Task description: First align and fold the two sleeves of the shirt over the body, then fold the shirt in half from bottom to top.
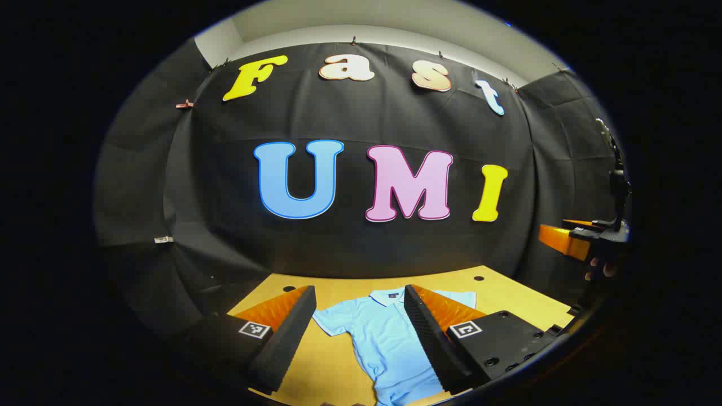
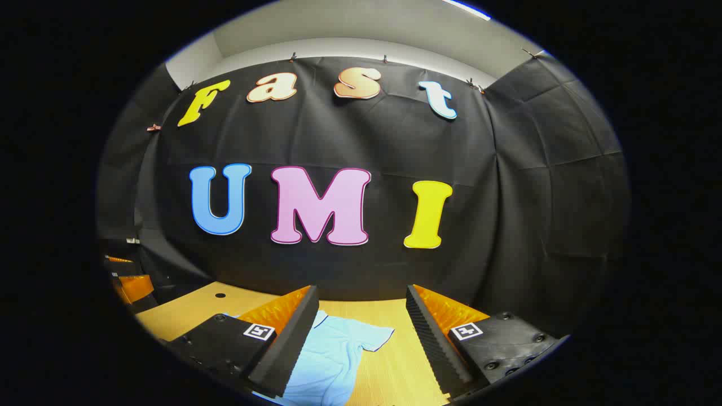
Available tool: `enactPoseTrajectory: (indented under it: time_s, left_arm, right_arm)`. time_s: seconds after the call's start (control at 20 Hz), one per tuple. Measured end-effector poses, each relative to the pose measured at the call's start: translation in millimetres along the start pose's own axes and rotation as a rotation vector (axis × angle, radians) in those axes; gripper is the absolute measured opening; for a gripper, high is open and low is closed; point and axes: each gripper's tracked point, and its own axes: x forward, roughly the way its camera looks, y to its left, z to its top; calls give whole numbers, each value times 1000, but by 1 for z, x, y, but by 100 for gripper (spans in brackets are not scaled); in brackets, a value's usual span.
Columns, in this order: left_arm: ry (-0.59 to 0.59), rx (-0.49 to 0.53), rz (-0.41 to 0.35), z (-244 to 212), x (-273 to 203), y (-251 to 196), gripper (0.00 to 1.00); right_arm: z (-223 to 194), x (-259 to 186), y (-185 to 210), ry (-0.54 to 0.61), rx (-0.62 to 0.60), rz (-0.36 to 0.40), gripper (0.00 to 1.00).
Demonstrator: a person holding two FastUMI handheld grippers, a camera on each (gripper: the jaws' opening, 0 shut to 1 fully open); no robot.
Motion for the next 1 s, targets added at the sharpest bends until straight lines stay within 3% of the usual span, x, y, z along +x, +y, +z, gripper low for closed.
enactPoseTrajectory:
  time_s: [0.15,0.45,1.0]
  left_arm:
    - [6,-37,7,-2,-1,-3,99]
    - [12,-19,16,-3,7,-8,99]
    - [24,-8,0,-5,27,-23,99]
  right_arm:
    - [-7,2,4,19,-8,26,94]
    - [-25,11,4,65,6,36,97]
    - [-52,34,-16,137,10,15,97]
